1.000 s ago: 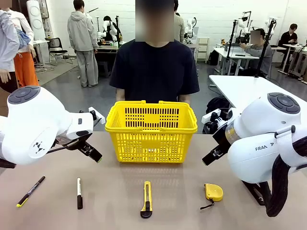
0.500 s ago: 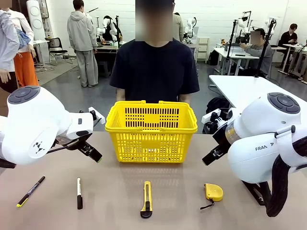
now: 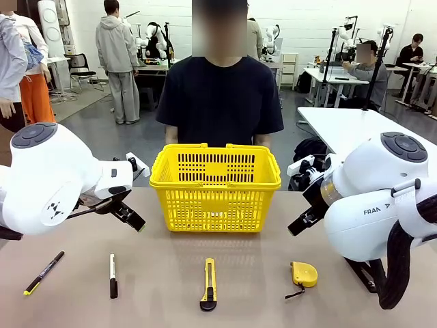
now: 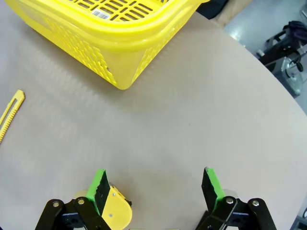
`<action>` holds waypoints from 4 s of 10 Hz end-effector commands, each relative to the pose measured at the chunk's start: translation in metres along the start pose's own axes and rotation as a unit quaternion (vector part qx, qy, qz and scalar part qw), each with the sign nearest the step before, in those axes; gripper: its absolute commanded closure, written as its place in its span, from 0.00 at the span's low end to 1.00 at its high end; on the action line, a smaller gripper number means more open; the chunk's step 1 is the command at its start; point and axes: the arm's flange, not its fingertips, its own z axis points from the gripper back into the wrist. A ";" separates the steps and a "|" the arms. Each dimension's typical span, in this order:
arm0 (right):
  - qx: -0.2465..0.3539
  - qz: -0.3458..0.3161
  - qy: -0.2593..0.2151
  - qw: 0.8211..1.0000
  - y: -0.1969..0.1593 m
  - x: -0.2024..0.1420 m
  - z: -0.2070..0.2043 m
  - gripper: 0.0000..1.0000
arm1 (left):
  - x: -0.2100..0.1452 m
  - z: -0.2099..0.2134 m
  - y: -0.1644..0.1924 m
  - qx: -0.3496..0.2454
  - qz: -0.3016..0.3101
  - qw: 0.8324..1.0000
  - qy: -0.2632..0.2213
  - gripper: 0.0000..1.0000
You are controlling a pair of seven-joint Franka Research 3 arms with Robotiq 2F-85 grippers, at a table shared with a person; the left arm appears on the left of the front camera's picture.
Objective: Place the items the person wants into the basket.
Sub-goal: Pick up the item the person points to and place it in the Market Basket.
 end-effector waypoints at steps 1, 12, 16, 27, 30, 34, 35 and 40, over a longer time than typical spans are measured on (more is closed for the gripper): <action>0.000 0.000 0.000 1.000 0.000 0.000 0.000 0.00 | 0.000 0.000 0.000 0.000 0.000 1.000 0.000 0.00; -0.051 0.000 0.008 0.999 0.034 0.003 0.106 0.00 | 0.003 0.101 -0.012 0.007 -0.018 1.000 0.006 0.00; -0.111 0.015 -0.011 0.994 0.054 0.006 0.247 0.00 | 0.010 0.241 -0.040 0.081 -0.070 0.994 -0.028 0.00; -0.103 0.042 -0.056 0.992 0.058 -0.003 0.321 0.00 | 0.012 0.308 -0.031 -0.031 -0.093 0.993 -0.072 0.00; 0.071 0.017 -0.208 0.975 0.006 -0.046 0.353 0.00 | -0.011 0.347 0.033 -0.212 -0.030 0.963 -0.164 0.00; 0.115 -0.121 -0.245 0.955 -0.085 -0.109 0.341 0.00 | -0.050 0.348 0.133 -0.162 0.087 0.962 -0.202 0.00; 0.110 -0.151 -0.250 0.950 -0.102 -0.128 0.340 0.00 | -0.065 0.352 0.154 -0.150 0.109 0.963 -0.196 0.00; 0.063 -0.195 -0.232 0.951 -0.150 -0.226 0.338 0.00 | -0.128 0.369 0.198 -0.083 0.175 0.966 -0.169 0.00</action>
